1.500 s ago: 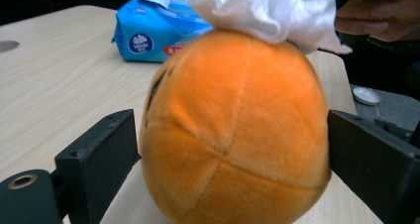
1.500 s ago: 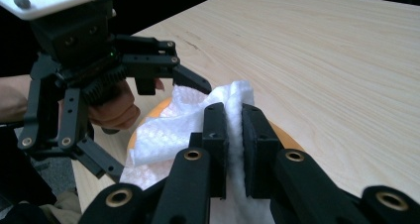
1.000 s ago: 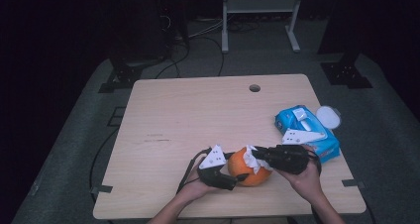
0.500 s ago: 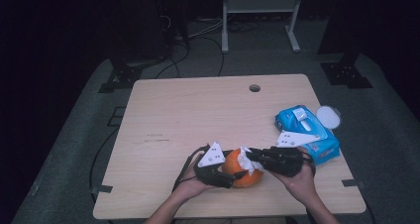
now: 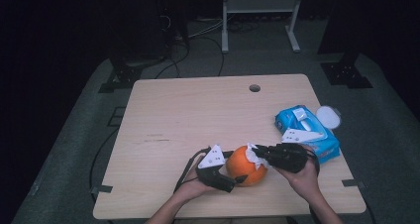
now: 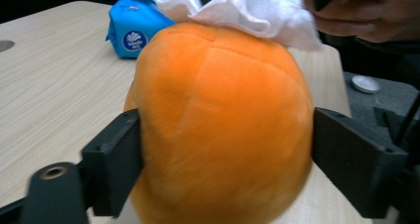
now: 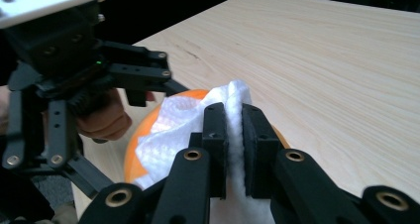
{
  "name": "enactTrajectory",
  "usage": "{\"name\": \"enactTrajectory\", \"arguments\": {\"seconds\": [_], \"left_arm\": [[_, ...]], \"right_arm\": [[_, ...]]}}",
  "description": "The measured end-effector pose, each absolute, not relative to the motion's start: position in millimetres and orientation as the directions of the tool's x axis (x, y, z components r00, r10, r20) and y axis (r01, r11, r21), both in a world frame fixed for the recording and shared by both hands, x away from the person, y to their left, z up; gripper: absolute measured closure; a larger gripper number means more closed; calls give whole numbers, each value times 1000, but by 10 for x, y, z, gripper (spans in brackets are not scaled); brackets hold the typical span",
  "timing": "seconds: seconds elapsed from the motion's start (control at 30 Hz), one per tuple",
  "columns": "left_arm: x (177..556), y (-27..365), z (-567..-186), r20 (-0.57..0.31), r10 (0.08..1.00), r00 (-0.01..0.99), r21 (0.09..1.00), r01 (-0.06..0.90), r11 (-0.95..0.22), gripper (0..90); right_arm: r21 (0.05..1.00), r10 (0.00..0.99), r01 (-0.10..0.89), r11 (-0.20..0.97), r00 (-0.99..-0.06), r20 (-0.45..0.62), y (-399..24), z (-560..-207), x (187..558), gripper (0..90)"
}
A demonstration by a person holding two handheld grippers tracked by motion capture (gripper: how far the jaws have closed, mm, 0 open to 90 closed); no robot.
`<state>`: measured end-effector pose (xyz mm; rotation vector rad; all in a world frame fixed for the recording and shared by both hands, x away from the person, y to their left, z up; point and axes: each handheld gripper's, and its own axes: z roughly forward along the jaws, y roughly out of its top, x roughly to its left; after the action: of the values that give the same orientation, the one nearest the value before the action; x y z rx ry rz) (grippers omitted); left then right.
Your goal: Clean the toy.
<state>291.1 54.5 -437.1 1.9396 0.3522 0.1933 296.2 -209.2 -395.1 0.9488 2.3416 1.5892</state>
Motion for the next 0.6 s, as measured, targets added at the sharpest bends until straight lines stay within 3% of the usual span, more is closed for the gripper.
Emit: {"name": "enactTrajectory", "arguments": {"seconds": [0.1,0.23,0.27,0.4,0.6], "left_arm": [[2933,551,-4391,-43,343,938,927,166,-337,171],[2951,477,-4446,-40,393,919,922,186,-340,33],[2941,459,-4463,-39,399,916,920,188,-343,46],[2866,471,-4287,2,398,917,908,165,-386,255],[2850,540,-4111,28,402,915,894,156,-419,280]], "right_arm": [[878,582,424,223,-781,229,-2113,-3960,2971,807],[877,585,421,231,-781,220,-2078,-3951,2962,808],[877,583,419,234,-782,218,-2067,-3946,2955,809],[888,588,394,238,-786,191,-2048,-3878,2903,814],[914,565,348,207,-806,178,-1990,-3741,2813,815]]}}
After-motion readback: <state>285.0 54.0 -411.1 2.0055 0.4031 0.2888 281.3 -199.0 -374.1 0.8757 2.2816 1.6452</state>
